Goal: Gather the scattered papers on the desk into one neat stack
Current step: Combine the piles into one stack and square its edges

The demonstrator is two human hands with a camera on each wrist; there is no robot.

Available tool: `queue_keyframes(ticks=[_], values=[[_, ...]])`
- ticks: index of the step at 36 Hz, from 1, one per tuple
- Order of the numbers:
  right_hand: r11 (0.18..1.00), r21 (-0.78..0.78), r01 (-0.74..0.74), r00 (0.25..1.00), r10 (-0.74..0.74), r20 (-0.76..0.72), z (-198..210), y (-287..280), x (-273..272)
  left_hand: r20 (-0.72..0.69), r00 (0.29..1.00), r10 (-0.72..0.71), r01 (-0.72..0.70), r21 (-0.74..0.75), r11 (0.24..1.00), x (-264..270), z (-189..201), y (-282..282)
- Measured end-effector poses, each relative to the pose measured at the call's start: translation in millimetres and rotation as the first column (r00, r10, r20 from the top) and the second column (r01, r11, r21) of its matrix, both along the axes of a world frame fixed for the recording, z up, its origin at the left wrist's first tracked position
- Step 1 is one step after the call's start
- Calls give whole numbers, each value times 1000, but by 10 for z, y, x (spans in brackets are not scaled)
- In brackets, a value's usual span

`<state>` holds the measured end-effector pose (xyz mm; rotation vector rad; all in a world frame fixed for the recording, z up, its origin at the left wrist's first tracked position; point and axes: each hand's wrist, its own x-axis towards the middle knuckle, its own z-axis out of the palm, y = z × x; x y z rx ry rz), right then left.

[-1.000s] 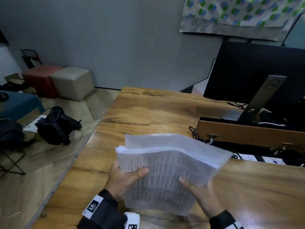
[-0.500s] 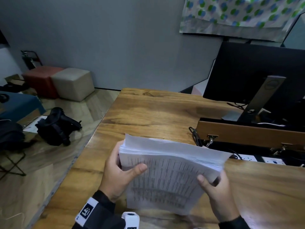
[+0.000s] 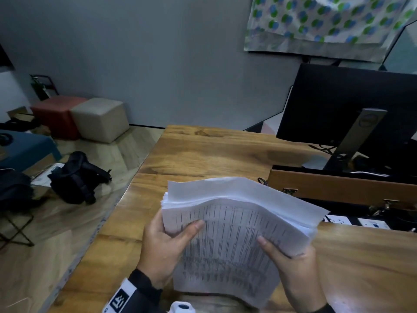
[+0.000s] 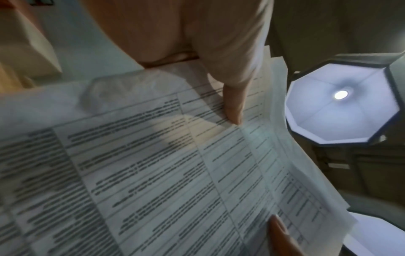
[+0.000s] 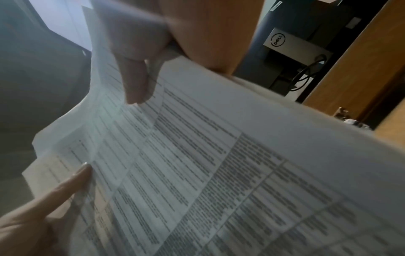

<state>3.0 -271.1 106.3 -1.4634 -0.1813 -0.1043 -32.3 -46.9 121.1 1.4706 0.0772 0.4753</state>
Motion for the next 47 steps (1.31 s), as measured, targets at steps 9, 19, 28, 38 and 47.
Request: queue_keyframes(ticks=[9, 19, 28, 38, 47], values=[[970, -101, -219, 956, 193, -223, -226, -203, 73, -177, 967, -185, 185, -19, 983, 33, -353, 371], [991, -10, -130, 990, 129, -64, 87, -32, -6, -21, 984, -178, 179, 84, 980, 53, 6, 182], [984, -74, -162, 986, 164, 18, -63, -64, -18, 79, 990, -118, 116, 31, 993, 32, -56, 144], [971, -102, -219, 964, 198, -179, -157, -107, 62, 327, 940, 98, -201, 299, 933, -70, 42, 134], [967, -103, -233, 961, 212, -179, -178, -117, 140, 504, 856, -119, -360, 744, 563, -82, 239, 278]])
